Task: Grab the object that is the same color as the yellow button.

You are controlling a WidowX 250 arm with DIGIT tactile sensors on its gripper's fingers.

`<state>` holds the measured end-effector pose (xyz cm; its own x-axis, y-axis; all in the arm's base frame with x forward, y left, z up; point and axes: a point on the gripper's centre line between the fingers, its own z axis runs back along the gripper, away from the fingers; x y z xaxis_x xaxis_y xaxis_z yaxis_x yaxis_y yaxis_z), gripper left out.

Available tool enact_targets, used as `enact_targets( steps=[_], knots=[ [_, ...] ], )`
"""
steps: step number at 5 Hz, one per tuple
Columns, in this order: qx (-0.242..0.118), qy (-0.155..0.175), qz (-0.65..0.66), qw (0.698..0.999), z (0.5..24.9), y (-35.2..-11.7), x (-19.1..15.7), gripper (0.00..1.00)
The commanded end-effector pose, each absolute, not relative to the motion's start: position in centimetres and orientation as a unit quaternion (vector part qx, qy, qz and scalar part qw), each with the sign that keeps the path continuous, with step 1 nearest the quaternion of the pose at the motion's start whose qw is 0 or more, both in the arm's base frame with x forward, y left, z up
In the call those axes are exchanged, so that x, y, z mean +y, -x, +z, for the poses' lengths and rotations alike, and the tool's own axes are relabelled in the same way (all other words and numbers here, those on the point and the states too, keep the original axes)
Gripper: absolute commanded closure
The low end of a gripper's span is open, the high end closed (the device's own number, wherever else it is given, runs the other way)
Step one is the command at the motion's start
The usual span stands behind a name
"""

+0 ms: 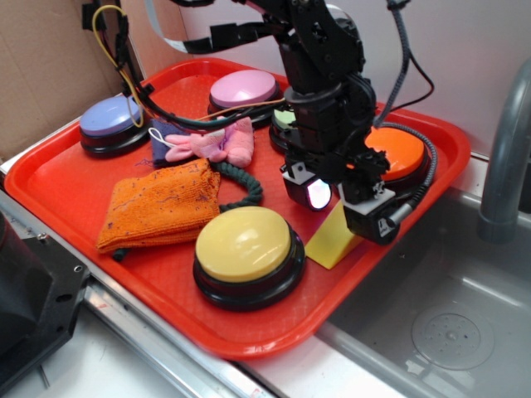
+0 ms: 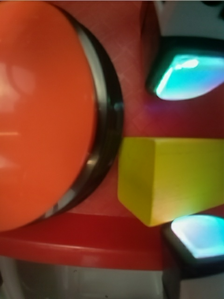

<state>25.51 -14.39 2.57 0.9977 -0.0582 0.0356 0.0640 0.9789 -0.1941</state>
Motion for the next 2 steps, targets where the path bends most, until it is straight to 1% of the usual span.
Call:
enact_targets(
  steps=[1, 2],
  knots=[
    [-0.027, 0.062, 0.033, 0.997, 3.55, -25.16, -12.57, 0.0],
    [-0.022, 0.075, 0.028, 0.997, 3.38, -25.23, -12.62, 0.0]
  ],
)
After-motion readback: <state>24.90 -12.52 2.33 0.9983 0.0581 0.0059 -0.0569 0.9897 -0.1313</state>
